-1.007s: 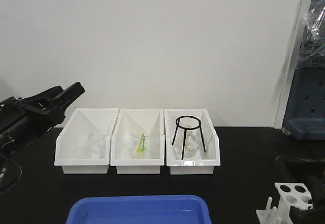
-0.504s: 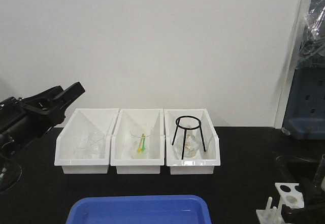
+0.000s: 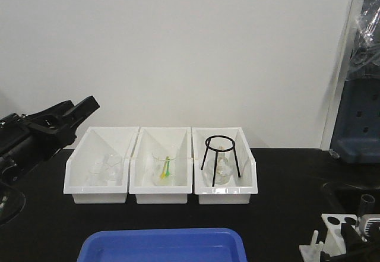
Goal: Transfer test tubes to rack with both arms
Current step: 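Lower the test tube into a rack hole with the right gripper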
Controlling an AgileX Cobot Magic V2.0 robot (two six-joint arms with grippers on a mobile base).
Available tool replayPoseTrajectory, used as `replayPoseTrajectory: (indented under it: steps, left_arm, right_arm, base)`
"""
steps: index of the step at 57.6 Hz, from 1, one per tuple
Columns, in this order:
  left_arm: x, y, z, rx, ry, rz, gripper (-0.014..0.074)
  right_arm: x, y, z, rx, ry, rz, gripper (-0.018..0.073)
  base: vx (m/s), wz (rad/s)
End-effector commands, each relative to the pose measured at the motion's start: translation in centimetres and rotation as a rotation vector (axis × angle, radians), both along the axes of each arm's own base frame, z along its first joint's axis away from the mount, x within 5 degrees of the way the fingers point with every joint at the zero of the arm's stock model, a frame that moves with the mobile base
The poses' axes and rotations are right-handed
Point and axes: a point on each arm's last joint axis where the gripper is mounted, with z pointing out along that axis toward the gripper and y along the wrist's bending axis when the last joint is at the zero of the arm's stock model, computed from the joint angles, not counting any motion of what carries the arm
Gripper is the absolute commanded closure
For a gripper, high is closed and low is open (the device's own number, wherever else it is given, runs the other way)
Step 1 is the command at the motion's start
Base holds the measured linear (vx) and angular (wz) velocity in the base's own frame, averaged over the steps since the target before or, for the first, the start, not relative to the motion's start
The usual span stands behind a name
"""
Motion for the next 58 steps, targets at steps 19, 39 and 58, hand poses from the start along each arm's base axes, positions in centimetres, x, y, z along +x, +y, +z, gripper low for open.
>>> replayPoseTrajectory:
  steps: [19,39,58]
  left_arm:
    - [-0.9,0.1,2.9,-0.068,-0.119,-0.019,0.0061]
    - [-0.9,0.1,2.9,-0.068,-0.119,-0.019,0.0061]
    - [-0.9,0.1,2.9,-0.068,-0.119,-0.019,0.0061]
  right_arm:
    - [1.2,-0.4,0.3,0.041,-0.106,-0.059,0.0568]
    - [1.9,-0.5,-1.7,0.03,-0.075,-0.081,0.0555]
    - [2.0,-0.5,-1.7,0.081,-0.103,-0.089,0.0281]
  base:
    - [0.0,0.0]
    - [0.0,0.0]
    - [0.0,0.0]
